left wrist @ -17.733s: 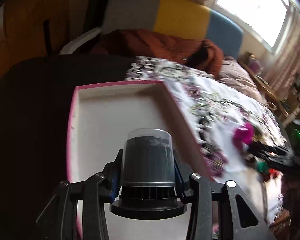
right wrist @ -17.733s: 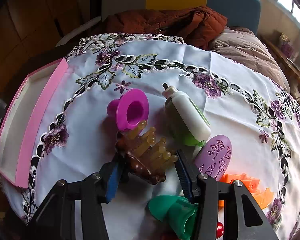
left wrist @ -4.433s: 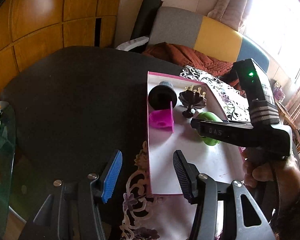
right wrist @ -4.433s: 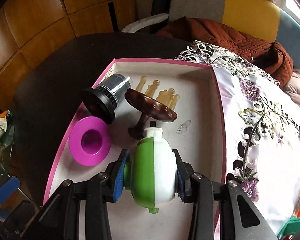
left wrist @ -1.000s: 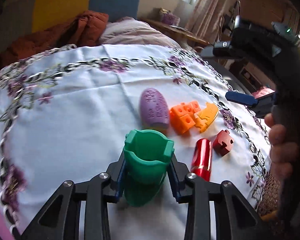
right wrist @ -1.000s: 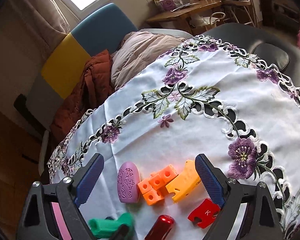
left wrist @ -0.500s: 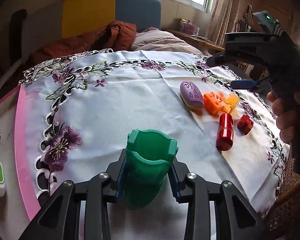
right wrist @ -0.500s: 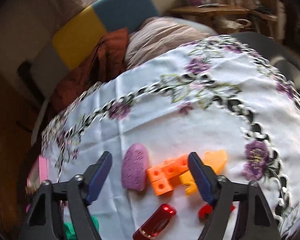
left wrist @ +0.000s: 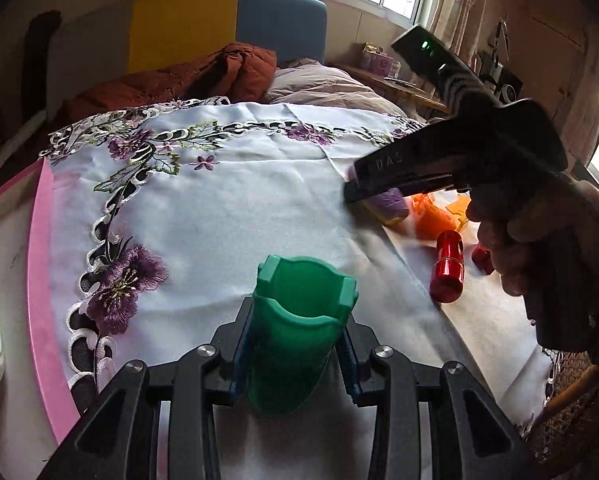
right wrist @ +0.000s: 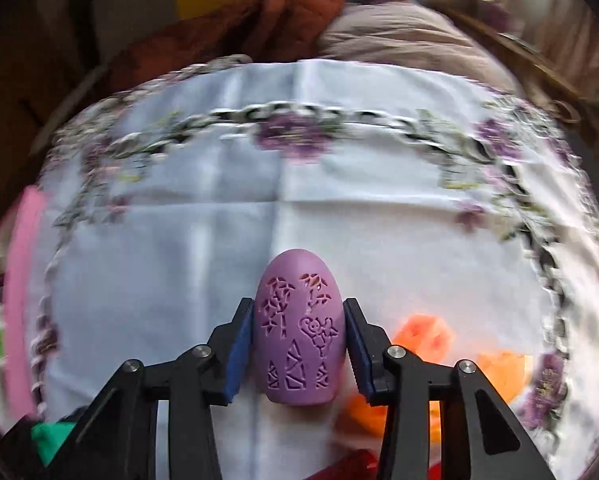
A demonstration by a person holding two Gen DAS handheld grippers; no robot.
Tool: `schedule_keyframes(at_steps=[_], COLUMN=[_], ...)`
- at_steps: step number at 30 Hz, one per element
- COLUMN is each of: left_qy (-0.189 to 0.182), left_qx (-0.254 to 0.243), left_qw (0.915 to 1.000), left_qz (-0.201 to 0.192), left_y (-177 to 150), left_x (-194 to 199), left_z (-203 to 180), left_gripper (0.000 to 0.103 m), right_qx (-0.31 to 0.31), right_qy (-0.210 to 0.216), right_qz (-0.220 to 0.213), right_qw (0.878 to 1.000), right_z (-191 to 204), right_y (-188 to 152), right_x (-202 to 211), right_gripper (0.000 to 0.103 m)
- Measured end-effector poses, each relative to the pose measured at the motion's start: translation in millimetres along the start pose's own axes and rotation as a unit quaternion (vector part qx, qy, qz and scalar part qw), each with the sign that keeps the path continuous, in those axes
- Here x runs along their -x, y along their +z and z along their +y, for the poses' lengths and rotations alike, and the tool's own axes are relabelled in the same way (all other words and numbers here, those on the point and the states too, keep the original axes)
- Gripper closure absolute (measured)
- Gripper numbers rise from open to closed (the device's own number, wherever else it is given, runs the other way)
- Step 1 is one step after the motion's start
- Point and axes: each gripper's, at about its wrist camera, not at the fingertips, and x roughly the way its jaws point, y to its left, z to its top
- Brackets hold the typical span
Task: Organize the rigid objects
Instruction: 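Close the right gripper on the purple egg-shaped toy, then carry the green cup toy into the tray and open the left gripper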
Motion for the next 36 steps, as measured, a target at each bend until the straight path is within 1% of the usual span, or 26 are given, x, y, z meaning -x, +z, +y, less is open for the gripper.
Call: schedule_keyframes(at_steps=[2, 4, 6, 10, 13, 18, 21, 23, 26, 30, 34, 36], left_qy=[0.002, 0.001, 0.002, 0.002, 0.004, 0.010, 0.012, 0.013, 0.008, 0.011, 0.024, 0.041], left_qx=[-0.001, 0.000, 0.000, 0.002, 0.001, 0.005, 0.010, 0.013, 0.016, 0.033, 0.059, 0.086], left_qw=[1.0000, 1.0000, 1.0000, 1.0000, 1.0000, 0.9999, 0.9998, 0.9998, 0.9998, 0.9991, 0.9969, 0.9940], left_qz=[-0.003, -0.003, -0.003, -0.005, -0.005, 0.002, 0.007, 0.005, -0.009, -0.025, -0.045, -0.053], left_y=[-0.9, -0.8, -0.6, -0.9, -1.6, 0.5, 1.1, 1.1, 2.2, 4.3, 7.1, 6.1], left_x=[0.5, 0.3, -0.1, -0.1, 0.8, 2.1, 7.9, 15.3, 32.3, 56.8, 86.4, 103.4], left_z=[-0.5, -0.2, -0.1, 0.1, -0.4, 1.1, 1.3, 1.6, 1.9, 9.8, 31.2, 51.7], left_gripper=[0.066, 0.066, 0.066, 0.066, 0.066, 0.066, 0.067, 0.067, 0.067, 0.067, 0.067, 0.067], right_qx=[0.015, 0.030, 0.040, 0.016, 0.020, 0.045, 0.052, 0.065, 0.076, 0.096, 0.102, 0.106], right_qy=[0.017, 0.031, 0.027, 0.044, 0.041, 0.022, 0.020, 0.014, 0.006, -0.004, -0.009, -0.011], right_qz=[-0.005, 0.004, 0.006, 0.008, 0.007, 0.002, 0.000, -0.003, -0.008, -0.017, -0.021, -0.023], right_qw=[1.000, 0.999, 0.999, 0.999, 0.999, 0.999, 0.998, 0.998, 0.997, 0.995, 0.994, 0.994], right_z=[7.1, 13.3, 16.2, 5.3, 5.0, 14.5, 15.5, 18.6, 23.2, 30.6, 31.5, 31.9], right_y=[-1.6, -3.6, -4.9, -3.5, -4.3, -6.8, -6.8, -7.5, -7.6, -8.1, -8.9, -9.7], right_x=[2.2, -0.9, -2.3, -2.9, -2.1, -3.2, -4.4, -5.0, -5.7, -8.6, -7.7, -7.4], right_gripper=[0.059, 0.058, 0.058, 0.057, 0.057, 0.057, 0.058, 0.058, 0.058, 0.059, 0.059, 0.059])
